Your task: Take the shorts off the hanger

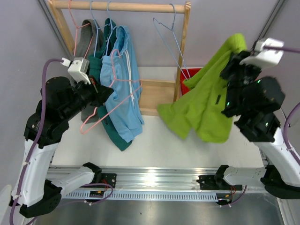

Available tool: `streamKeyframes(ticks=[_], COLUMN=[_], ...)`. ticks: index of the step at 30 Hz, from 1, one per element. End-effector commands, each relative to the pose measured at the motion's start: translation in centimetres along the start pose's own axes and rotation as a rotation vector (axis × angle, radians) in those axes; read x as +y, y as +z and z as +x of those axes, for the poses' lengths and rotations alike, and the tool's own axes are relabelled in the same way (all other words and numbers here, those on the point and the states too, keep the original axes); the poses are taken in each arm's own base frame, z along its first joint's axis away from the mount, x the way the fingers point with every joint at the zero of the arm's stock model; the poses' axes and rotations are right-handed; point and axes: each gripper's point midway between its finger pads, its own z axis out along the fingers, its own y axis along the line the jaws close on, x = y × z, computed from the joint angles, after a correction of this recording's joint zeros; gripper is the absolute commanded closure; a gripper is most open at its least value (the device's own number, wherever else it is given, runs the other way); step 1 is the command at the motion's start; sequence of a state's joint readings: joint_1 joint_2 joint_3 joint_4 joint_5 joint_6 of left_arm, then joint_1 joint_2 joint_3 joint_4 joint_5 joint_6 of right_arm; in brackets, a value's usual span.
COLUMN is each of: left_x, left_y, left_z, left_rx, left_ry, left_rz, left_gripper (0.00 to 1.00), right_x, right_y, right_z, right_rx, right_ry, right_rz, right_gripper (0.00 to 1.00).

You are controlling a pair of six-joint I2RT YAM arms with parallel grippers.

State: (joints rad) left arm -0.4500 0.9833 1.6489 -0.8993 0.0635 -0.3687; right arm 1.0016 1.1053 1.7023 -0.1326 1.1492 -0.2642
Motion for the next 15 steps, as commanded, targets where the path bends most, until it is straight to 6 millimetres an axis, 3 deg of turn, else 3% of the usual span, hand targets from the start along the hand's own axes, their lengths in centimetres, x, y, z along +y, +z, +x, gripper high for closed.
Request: streamKeyframes(ticks=[1, 2, 3, 4, 6, 7, 8, 10, 11, 12, 15], left_x=[-1.3, -1.2, -1.2, -1.2, -1.1, -1.1, -1.1, -1.0, -0.9, -0.9, -0.8], left_y=[-0.1, 0.1, 0.2, 0.4, 0.8, 1.1, 1.3, 1.8, 1.8, 2.1, 2.3], left_z=[-2.1, -2.0, -2.1, -2.1, -2.1, -2.0, -1.9, -1.7, -1.8, -1.6, -1.5], left_rx=[-0.089, -0.086, -0.086, -0.090, -0.088, -0.086, -0.084, -0.080, -0.083, -0.078, -0.073], left_ry=[0.007, 0.009, 0.010, 0.014, 0.019, 0.021, 0.022, 0.024, 0.024, 0.025, 0.029], left_rz=[0.056, 0.055, 0.053, 0.056, 0.054, 0.056, 0.055, 0.053, 0.053, 0.051, 0.047], left_gripper=[1.00, 1.00, 1.00, 1.00, 1.00, 1.00, 1.00, 1.00, 1.00, 1.00, 1.00], right_x=[0.6, -0.5, -1.4, 0.2, -1.2, -1.5, -0.9, -3.1, -3.0, -4.3, -5.0], right_y=[3.0, 4.3, 4.7, 6.7, 9.0, 9.3, 11.6, 13.4, 15.4, 16.4, 19.4], right_z=[-5.2, -5.8, -8.4, -7.6, -8.7, -10.8, -9.5, -11.1, -9.9, -10.0, -8.0], right_rx=[-0.128, -0.144, -0.193, -0.192, -0.232, -0.287, -0.273, -0.329, -0.320, -0.340, -0.346], right_ry=[-0.026, -0.055, -0.012, -0.045, -0.050, -0.025, -0.051, -0.022, -0.025, -0.009, -0.003], right_rz=[-0.036, 0.011, 0.026, 0.009, 0.066, 0.061, 0.074, 0.136, 0.147, 0.167, 0.179], right_gripper=[1.00, 1.00, 1.00, 1.00, 1.00, 1.00, 1.00, 1.00, 1.00, 1.00, 1.00])
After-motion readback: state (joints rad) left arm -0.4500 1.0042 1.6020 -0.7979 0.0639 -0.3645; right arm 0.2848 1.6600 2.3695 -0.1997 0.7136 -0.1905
